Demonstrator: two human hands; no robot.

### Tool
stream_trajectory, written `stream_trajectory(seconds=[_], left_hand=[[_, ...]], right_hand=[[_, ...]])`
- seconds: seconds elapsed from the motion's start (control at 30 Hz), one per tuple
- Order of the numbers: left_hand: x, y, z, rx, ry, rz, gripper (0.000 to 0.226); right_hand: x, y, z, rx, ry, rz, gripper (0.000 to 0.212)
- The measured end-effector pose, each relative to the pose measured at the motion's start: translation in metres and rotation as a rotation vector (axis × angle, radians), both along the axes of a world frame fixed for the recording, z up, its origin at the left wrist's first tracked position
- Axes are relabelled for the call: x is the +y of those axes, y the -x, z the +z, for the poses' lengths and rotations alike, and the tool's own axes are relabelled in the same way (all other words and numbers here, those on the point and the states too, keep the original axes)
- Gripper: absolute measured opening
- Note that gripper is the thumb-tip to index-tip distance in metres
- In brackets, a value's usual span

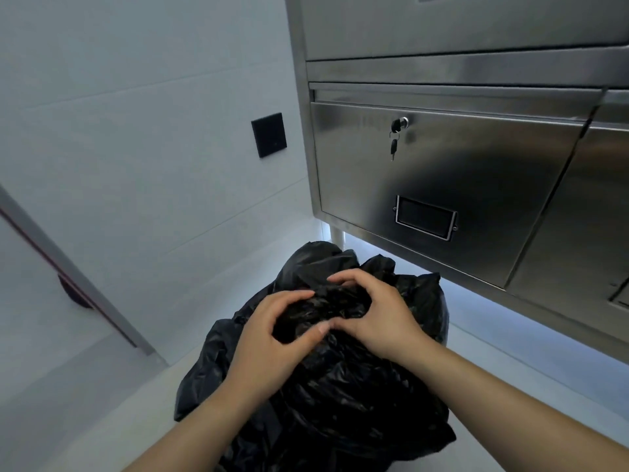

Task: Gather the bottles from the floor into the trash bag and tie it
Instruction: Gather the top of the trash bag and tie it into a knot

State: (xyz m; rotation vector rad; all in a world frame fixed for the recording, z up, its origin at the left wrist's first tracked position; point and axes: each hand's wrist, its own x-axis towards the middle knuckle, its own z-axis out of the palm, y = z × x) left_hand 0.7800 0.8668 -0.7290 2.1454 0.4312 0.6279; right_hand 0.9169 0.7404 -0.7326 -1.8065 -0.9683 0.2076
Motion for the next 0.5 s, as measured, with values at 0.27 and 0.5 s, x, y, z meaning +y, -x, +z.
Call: stream_trajectory(seconds=[0.27,0.5], left_hand=[[-0.001,-0.007,-0.015,-0.118,-0.08,-0.036,0.045],[-0.001,-0.024,-0.02,-0.245,-0.001,-0.046,0.032]], right_hand=[[0.0,-0.006,0.009,0.119,-0.156,0.098,0.049],[-0.015,-0.008,-0.002,0.031,0.085,0.22,0.043]])
